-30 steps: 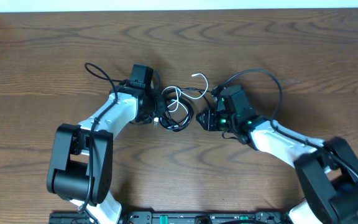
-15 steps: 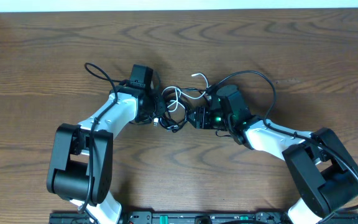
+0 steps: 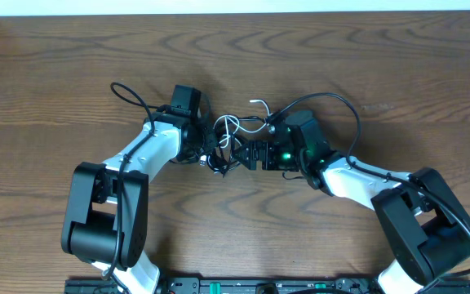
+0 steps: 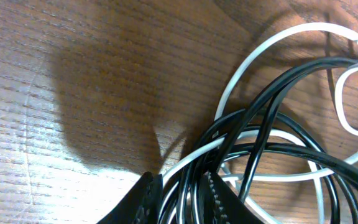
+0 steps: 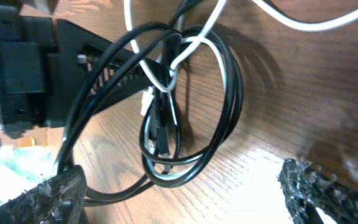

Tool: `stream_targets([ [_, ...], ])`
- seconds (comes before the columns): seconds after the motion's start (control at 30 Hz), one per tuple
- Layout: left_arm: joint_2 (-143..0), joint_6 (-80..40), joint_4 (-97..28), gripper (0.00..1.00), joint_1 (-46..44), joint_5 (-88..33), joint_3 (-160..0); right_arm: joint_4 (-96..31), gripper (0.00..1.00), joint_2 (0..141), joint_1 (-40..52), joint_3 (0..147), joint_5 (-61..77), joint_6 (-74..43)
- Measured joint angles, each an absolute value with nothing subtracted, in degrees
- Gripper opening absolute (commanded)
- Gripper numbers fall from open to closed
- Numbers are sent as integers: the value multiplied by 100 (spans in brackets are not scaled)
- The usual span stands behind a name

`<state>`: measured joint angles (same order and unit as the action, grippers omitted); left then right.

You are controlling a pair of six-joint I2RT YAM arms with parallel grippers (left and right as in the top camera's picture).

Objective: Untangle cables
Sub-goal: 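Lower left and right grippers onto opposite sides of the cable bundle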

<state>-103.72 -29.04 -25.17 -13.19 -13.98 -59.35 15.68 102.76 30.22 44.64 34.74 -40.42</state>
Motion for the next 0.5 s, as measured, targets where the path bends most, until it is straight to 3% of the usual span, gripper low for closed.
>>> stream_targets([
  [0.33, -10451, -3004, -2523, 25, -1323, -1295, -5935, 1573, 88, 10276, 2622, 4464, 3627, -4047],
  [0.47, -10492, -3022, -2550, 26, -1323, -1293, -5961, 1597, 92, 10276, 2383, 4464, 3645, -4040],
  [0.5, -10497, -3022, -2565, 30, -1323, -1293, -5968, 1625, 95, 10278, 2322, 4464, 3667, -4042],
])
